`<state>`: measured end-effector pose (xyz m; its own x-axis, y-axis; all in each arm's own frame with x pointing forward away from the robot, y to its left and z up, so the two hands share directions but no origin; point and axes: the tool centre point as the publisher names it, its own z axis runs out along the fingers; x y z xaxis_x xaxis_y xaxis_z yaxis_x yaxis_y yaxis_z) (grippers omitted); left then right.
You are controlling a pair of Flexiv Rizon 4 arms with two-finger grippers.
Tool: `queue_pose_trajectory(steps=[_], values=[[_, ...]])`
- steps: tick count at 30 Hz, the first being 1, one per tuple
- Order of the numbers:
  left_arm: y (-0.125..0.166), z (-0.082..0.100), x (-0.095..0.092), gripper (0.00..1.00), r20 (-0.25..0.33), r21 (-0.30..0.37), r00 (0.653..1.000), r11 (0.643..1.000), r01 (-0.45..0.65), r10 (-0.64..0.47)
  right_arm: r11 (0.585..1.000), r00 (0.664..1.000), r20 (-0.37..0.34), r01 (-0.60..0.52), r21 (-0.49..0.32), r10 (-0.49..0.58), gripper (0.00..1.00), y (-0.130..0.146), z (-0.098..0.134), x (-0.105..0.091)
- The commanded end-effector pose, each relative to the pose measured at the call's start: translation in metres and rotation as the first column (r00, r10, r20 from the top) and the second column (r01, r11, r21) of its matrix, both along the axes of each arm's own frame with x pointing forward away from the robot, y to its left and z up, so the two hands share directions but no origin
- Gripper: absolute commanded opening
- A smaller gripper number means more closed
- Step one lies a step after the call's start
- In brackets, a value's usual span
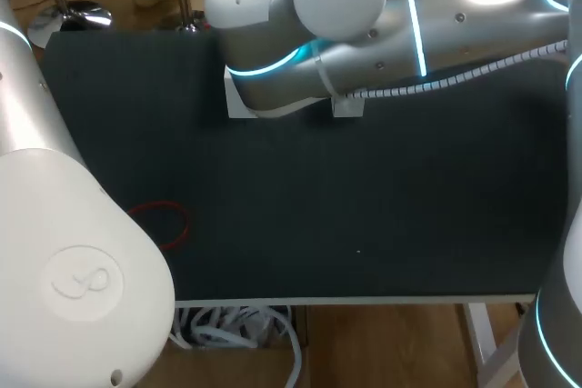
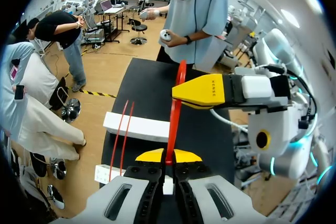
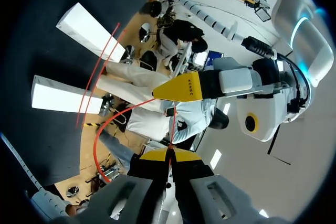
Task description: Grab the tape and strap the tape.
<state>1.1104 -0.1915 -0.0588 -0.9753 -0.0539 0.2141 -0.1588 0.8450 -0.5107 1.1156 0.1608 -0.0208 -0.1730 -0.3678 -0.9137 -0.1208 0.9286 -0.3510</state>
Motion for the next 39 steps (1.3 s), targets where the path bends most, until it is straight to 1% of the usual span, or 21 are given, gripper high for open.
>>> queue_pose_trajectory(steps=[1, 4, 23, 39], values=[[-0.001, 0.002, 0.002, 0.00, -0.005, 0.007, 1.000, 1.000, 0.002, -0.002, 1.000, 1.000, -0.011, 0.007, -0.013, -0.007, 0.00, 0.003, 0.002, 0.001], [-0.001, 0.002, 0.002, 0.00, -0.005, 0.007, 1.000, 1.000, 0.002, -0.002, 0.999, 1.000, -0.015, 0.016, -0.031, -0.017, 0.00, 0.004, 0.000, 0.002], [-0.001, 0.002, 0.002, 0.00, -0.005, 0.007, 1.000, 1.000, 0.002, -0.002, 0.996, 0.999, -0.013, 0.044, -0.074, -0.045, 0.00, 0.022, -0.005, 0.004], [-0.001, 0.002, 0.002, 0.00, -0.005, 0.007, 1.000, 1.000, 0.002, -0.002, 0.996, 0.999, -0.022, 0.038, -0.087, -0.040, 0.00, 0.035, -0.008, 0.001]])
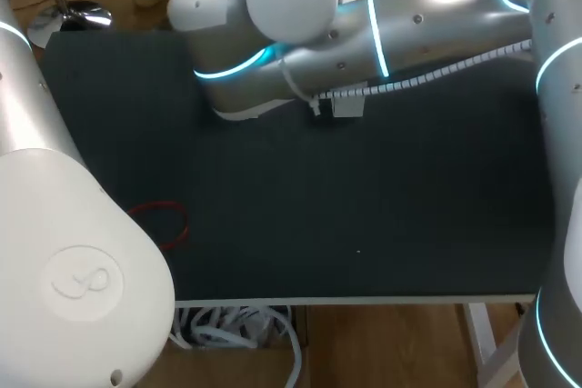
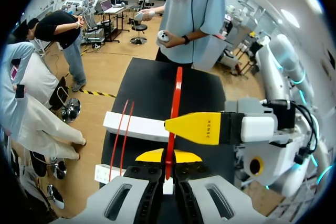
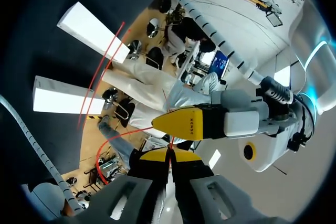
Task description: Grab the tape and strap the tape.
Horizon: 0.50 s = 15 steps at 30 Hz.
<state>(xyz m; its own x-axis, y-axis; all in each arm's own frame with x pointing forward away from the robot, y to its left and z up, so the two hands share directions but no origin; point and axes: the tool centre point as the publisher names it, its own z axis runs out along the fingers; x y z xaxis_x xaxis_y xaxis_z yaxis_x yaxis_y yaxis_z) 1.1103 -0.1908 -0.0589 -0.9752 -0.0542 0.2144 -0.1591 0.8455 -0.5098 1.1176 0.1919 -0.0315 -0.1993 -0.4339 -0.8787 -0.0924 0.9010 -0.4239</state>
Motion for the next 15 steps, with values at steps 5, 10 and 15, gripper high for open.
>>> queue_pose_trajectory(steps=[5, 10, 15], values=[[-0.0019, 0.0024, 0.0020, 0.00, -0.005, 0.006, 1.000, 1.000, 0.003, -0.002, 1.000, 1.000, -0.013, 0.007, -0.010, -0.007, 0.00, 0.0062, 0.0018, -0.0008], [-0.0019, 0.0024, 0.0020, 0.00, -0.005, 0.006, 1.000, 1.000, 0.003, -0.002, 1.000, 1.000, -0.011, 0.011, -0.014, -0.011, 0.00, 0.0075, 0.0012, -0.0002], [-0.0019, 0.0024, 0.0020, 0.00, -0.005, 0.006, 1.000, 1.000, 0.003, -0.002, 1.000, 1.000, -0.009, 0.016, -0.017, -0.016, 0.00, 0.0080, 0.0009, 0.0005]])
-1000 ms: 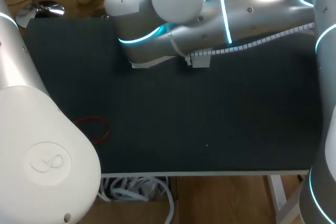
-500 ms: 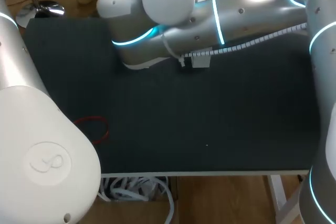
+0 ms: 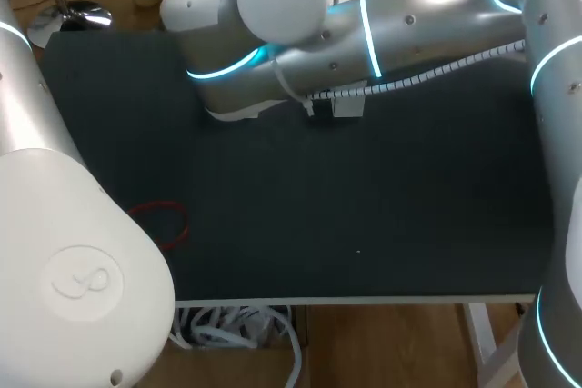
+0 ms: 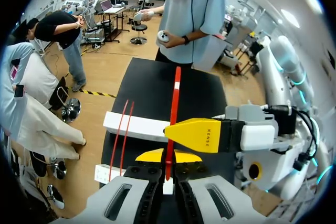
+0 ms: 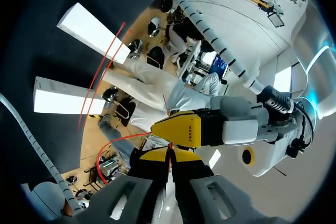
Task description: Grab the tape and strap the tape.
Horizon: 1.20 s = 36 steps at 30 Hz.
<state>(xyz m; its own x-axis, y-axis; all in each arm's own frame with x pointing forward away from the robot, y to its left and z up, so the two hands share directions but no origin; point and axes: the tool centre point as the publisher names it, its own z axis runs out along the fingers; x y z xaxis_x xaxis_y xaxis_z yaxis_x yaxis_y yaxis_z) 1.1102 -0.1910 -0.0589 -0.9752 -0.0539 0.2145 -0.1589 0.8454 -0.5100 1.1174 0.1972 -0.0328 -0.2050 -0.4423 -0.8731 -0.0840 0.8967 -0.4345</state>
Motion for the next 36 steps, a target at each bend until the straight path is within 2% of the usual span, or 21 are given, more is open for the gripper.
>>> queue_pose_trajectory(steps=[1, 18, 19, 20, 21, 23, 26, 33, 36], values=[[-0.002, 0.002, 0.002, 0.00, -0.005, 0.007, 1.000, 1.000, 0.002, -0.002, 1.000, 1.000, -0.008, 0.007, -0.006, -0.007, 0.00, 0.003, 0.002, 0.001], [-0.002, 0.002, 0.002, 0.00, -0.005, 0.007, 1.000, 1.000, 0.002, -0.002, 1.000, 1.000, -0.009, 0.004, 0.006, -0.004, 0.00, -0.011, 0.007, 0.004], [-0.002, 0.002, 0.002, 0.00, -0.005, 0.007, 1.000, 1.000, 0.002, -0.002, 1.000, 1.000, -0.010, 0.000, 0.007, 0.000, 0.03, -0.012, 0.007, 0.003], [-0.002, 0.002, 0.002, 0.00, -0.005, 0.007, 1.000, 1.000, 0.002, -0.002, 1.000, 1.000, -0.010, -0.002, 0.008, 0.002, 0.13, -0.013, 0.007, 0.002], [-0.002, 0.002, 0.002, 0.00, -0.005, 0.007, 1.000, 1.000, 0.002, -0.002, 1.000, 1.000, -0.010, -0.006, 0.009, 0.006, 0.18, -0.014, 0.007, 0.001], [-0.002, 0.002, 0.002, 0.00, -0.005, 0.007, 1.000, 1.000, 0.002, -0.002, 1.000, 1.000, -0.012, -0.012, 0.011, 0.012, 0.19, -0.015, 0.008, 0.000], [-0.002, 0.002, 0.002, 0.00, -0.005, 0.007, 1.000, 1.000, 0.002, -0.002, 1.000, 1.000, -0.016, -0.023, 0.016, 0.024, 0.31, -0.018, 0.009, -0.004], [-0.002, 0.002, 0.002, 0.00, -0.005, 0.007, 1.000, 1.000, 0.002, -0.002, 0.998, 0.998, -0.028, -0.061, 0.032, 0.061, 0.25, -0.026, 0.014, -0.014], [-0.002, 0.002, 0.002, 0.00, -0.005, 0.007, 1.000, 1.000, 0.002, -0.002, 0.996, 0.996, -0.033, -0.083, 0.042, 0.085, 0.26, -0.031, 0.017, -0.019]])
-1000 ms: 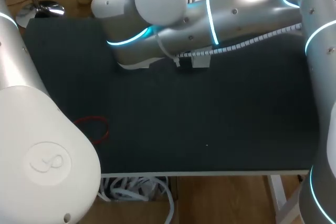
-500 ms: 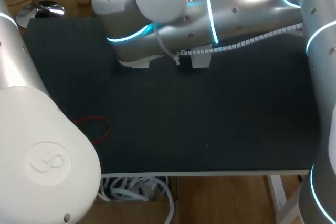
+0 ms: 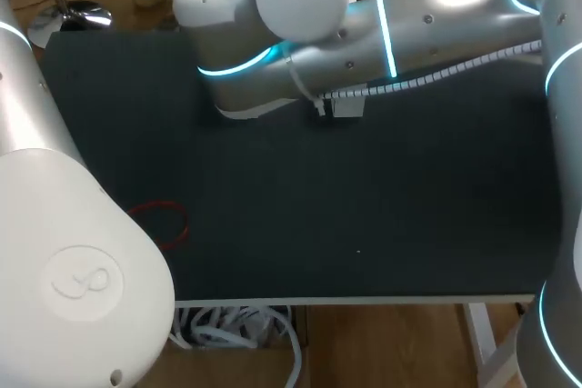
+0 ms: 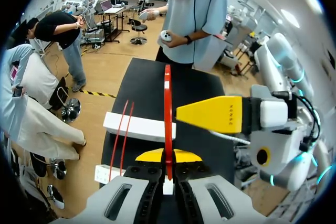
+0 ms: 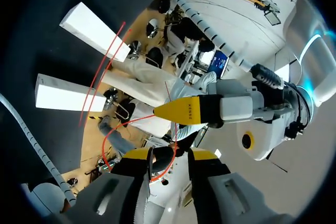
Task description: Grab the tape and strap the tape.
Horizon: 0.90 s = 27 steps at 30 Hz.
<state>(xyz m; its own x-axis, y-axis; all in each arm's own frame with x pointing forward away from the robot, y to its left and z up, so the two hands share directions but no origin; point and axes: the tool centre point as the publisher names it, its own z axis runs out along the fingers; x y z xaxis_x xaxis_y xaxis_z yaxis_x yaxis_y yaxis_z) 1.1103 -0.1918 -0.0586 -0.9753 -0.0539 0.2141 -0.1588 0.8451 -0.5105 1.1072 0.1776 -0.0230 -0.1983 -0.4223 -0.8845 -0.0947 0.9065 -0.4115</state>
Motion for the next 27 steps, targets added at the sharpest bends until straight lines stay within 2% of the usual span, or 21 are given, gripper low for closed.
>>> queue_pose_trajectory(steps=[1, 6, 12, 13, 14, 15, 18, 27], values=[[-0.001, 0.002, 0.002, 0.00, -0.005, 0.007, 1.000, 1.000, 0.002, -0.002, 0.997, 0.996, -0.035, -0.079, 0.019, 0.080, 0.26, -0.014, 0.009, -0.011], [-0.001, 0.002, 0.002, 0.00, -0.005, 0.007, 1.000, 1.000, 0.002, -0.002, 0.992, 0.992, -0.032, -0.121, 0.032, 0.122, 0.27, -0.023, 0.014, -0.022], [-0.001, 0.002, 0.002, 0.00, -0.005, 0.007, 1.000, 1.000, 0.002, -0.002, 0.983, 0.984, -0.034, -0.175, 0.049, 0.177, 0.47, -0.036, 0.014, -0.038], [-0.001, 0.002, 0.002, 0.00, -0.005, 0.007, 1.000, 1.000, 0.002, -0.002, 0.983, 0.983, -0.037, -0.178, 0.051, 0.180, 0.60, -0.037, 0.013, -0.039], [-0.001, 0.002, 0.002, 0.00, -0.005, 0.007, 1.000, 1.000, 0.002, -0.002, 0.982, 0.983, -0.042, -0.179, 0.056, 0.181, 0.85, -0.039, 0.012, -0.040], [-0.001, 0.002, 0.002, 0.00, -0.005, 0.007, 1.000, 1.000, 0.002, -0.002, 0.981, 0.981, -0.044, -0.184, 0.065, 0.187, 1.00, -0.040, 0.010, -0.041], [-0.001, 0.002, 0.002, 0.00, -0.005, 0.007, 1.000, 1.000, 0.002, -0.002, 0.946, 0.968, 0.057, -0.253, 0.202, 0.246, 1.00, -0.048, 0.005, -0.044], [-0.001, 0.002, 0.002, 0.00, -0.005, 0.007, 1.000, 1.000, 0.002, -0.002, 0.946, 0.968, 0.057, -0.253, 0.202, 0.246, 1.00, -0.048, 0.005, -0.044]])
